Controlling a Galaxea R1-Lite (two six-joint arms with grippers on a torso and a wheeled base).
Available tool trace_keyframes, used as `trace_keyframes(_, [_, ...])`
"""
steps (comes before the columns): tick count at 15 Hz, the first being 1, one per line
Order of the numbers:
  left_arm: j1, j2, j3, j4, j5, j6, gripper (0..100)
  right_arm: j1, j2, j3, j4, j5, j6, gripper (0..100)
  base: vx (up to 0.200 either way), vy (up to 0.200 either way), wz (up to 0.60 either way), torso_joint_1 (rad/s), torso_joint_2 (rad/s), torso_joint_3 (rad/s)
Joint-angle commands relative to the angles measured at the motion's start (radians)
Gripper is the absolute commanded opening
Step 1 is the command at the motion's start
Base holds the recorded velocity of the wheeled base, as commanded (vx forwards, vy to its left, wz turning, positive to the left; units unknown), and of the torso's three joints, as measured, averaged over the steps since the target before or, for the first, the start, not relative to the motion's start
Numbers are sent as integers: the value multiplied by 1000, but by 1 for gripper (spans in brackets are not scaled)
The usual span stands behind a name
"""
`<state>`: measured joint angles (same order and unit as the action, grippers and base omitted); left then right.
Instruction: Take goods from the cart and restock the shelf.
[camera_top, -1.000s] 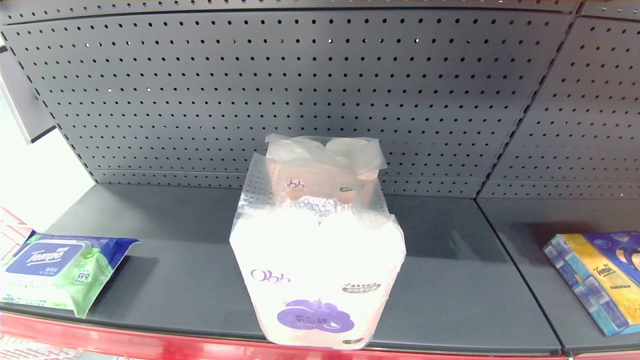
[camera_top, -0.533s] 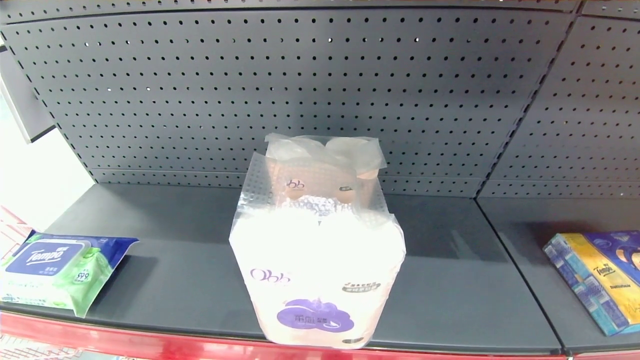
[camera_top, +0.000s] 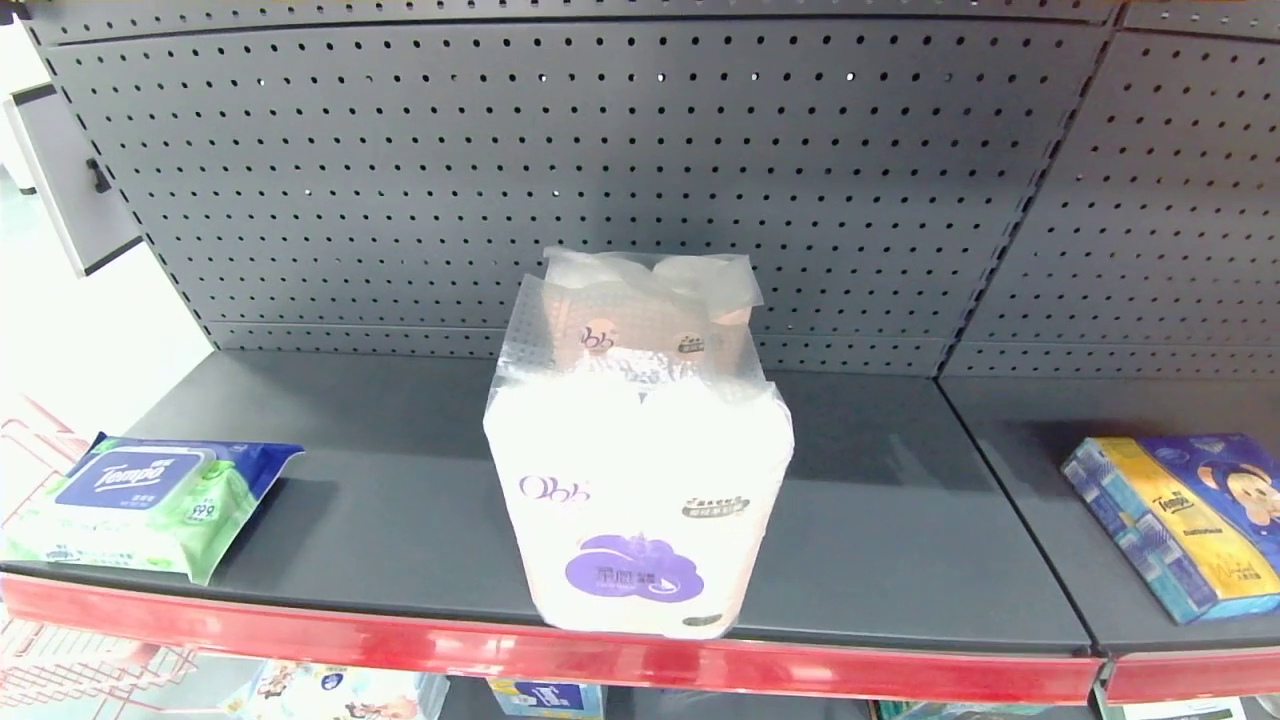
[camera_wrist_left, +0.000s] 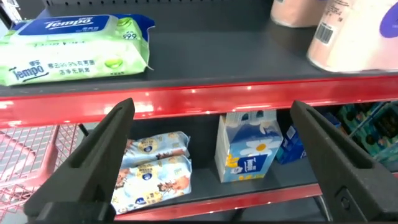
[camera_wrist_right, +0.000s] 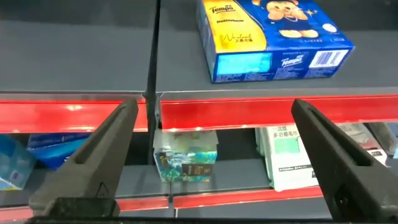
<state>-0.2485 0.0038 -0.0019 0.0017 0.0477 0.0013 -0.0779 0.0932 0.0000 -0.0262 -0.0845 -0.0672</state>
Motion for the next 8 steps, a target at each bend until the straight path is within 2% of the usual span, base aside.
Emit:
trace_keyframes(1, [0,1,0,0,0,0,100,0,5,0,0,0,0,100,0,200,0,-17,2,2])
trace_keyframes(3, [0,1,0,0,0,0,100,0,5,0,0,2,0,100,0,200,0,24,12,-2])
trace_keyframes(8, [0,1,0,0,0,0,100,0,5,0,0,12,0,100,0,0,0,0,0,0])
